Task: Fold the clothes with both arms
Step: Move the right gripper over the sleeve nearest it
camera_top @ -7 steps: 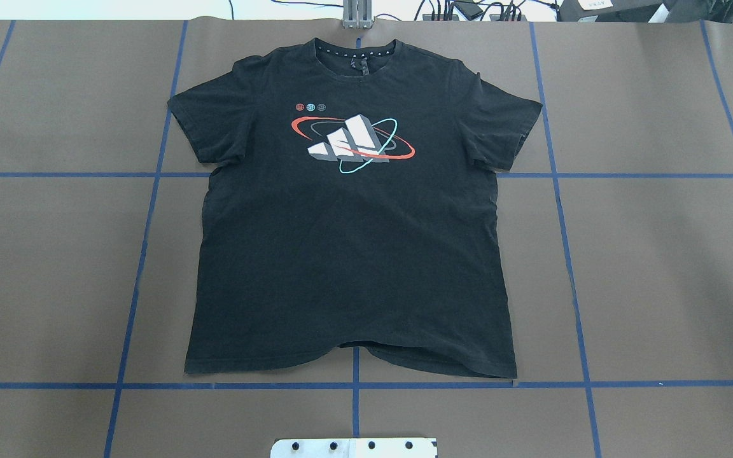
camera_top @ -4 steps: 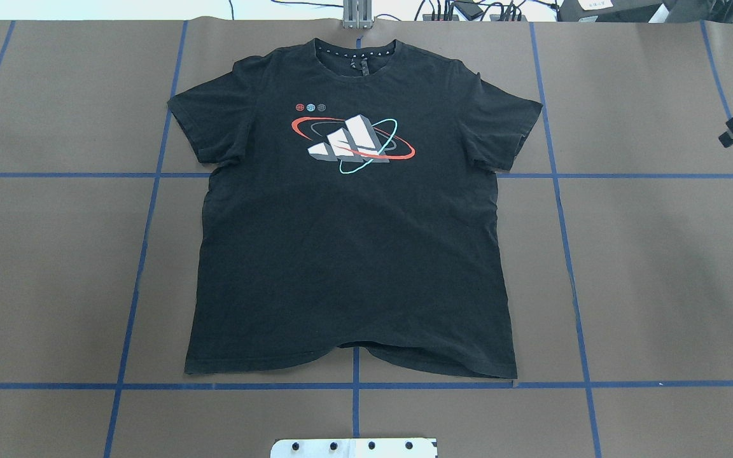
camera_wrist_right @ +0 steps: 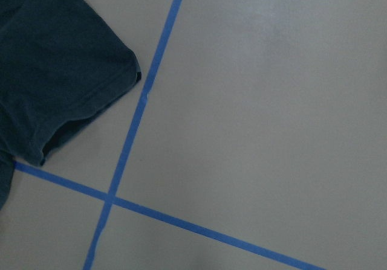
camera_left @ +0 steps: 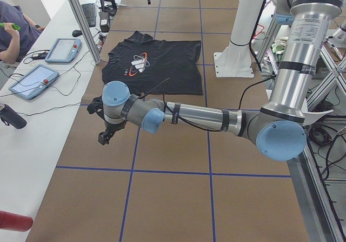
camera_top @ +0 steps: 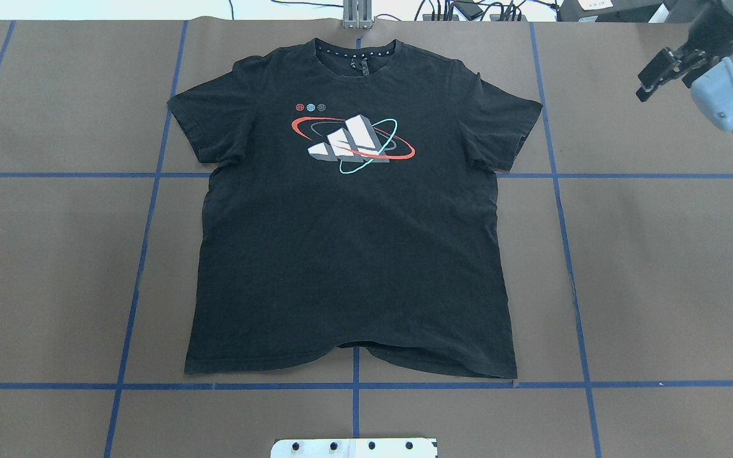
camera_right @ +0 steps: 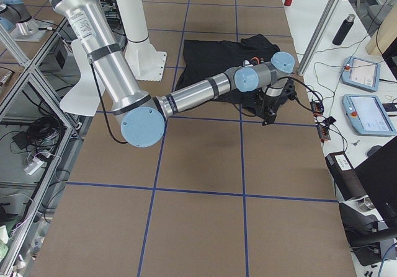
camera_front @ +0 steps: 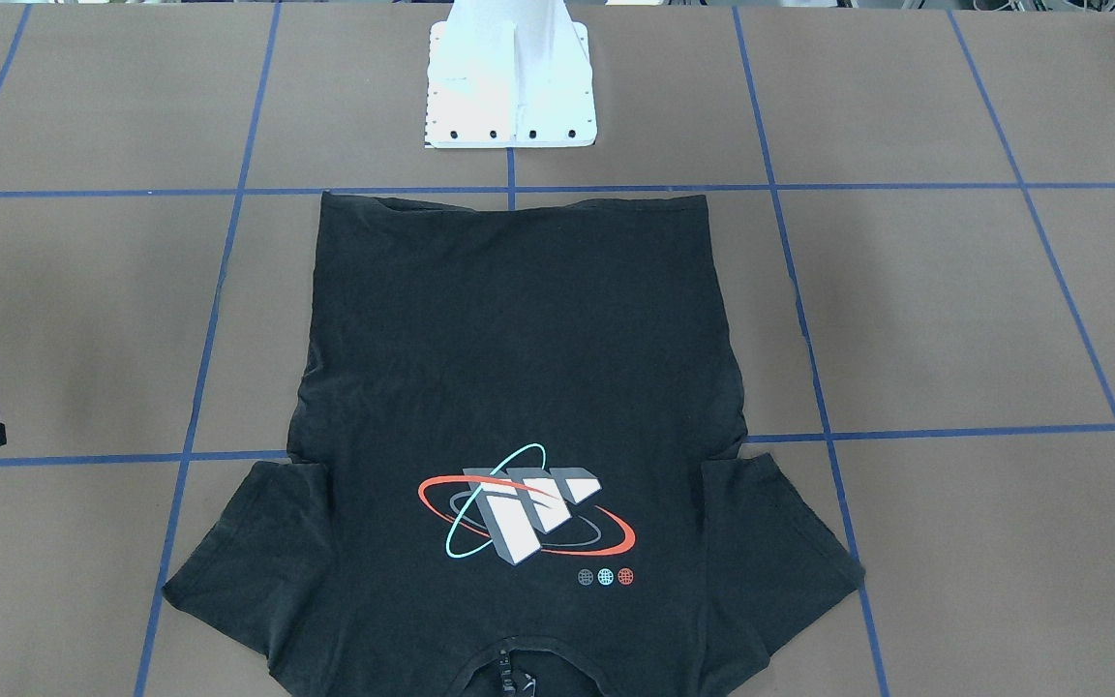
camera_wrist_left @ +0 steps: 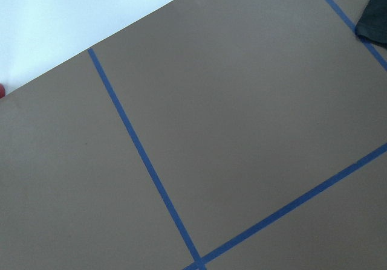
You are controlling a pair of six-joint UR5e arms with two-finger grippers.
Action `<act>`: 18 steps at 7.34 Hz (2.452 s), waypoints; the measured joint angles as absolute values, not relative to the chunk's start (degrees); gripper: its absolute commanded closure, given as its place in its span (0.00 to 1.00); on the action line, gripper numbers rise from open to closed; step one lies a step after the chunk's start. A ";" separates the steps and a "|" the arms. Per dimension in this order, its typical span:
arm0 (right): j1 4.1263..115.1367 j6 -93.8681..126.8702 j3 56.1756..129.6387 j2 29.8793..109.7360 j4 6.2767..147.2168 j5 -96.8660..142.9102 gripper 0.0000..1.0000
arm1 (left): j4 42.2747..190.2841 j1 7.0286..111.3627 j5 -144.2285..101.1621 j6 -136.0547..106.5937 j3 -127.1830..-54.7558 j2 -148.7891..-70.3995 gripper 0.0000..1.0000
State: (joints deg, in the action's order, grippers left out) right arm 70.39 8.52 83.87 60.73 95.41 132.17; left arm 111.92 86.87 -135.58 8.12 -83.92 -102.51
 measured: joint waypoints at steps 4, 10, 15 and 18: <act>63.74 32.59 61.64 52.99 61.65 130.05 0.00 | 124.11 77.93 -135.28 -8.47 -80.71 -103.83 0.00; 58.32 37.05 46.82 46.43 49.61 121.52 0.34 | 124.89 77.00 -135.26 -9.49 -80.60 -103.80 0.00; 57.75 36.89 46.57 48.14 46.18 120.82 1.00 | 124.89 76.99 -135.26 -9.49 -80.52 -103.80 0.00; 58.01 37.20 47.15 47.76 46.02 121.13 1.00 | 124.89 76.99 -135.26 -9.49 -80.61 -103.67 0.00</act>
State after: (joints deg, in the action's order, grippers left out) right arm 58.01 37.20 47.15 47.76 46.02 121.13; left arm 124.89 76.99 -135.26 -9.49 -80.61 -103.67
